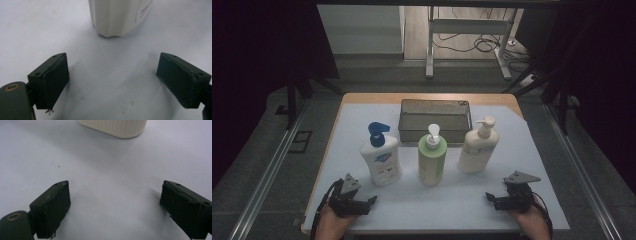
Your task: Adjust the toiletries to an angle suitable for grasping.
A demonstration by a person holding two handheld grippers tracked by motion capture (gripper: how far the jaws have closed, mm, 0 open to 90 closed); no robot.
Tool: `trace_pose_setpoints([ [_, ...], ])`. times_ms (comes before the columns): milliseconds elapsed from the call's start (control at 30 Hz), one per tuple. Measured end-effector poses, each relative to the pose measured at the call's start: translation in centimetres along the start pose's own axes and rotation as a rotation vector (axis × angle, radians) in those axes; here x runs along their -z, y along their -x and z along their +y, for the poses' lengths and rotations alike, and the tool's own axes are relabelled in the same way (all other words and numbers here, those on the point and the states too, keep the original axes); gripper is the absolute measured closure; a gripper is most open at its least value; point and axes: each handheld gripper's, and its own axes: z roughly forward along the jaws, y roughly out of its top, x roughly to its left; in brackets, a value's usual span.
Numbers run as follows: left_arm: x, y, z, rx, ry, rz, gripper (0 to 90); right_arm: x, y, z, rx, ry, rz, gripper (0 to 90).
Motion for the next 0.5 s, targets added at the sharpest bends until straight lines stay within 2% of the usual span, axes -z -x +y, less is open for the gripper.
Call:
trace_pose_setpoints([
  [500, -0.02, -0.07, -0.01, 0.003, 0.000, -0.004, 10.7, 0.00, 0.01, -0.01, -0.001, 0.001, 0.002, 9.0],
])
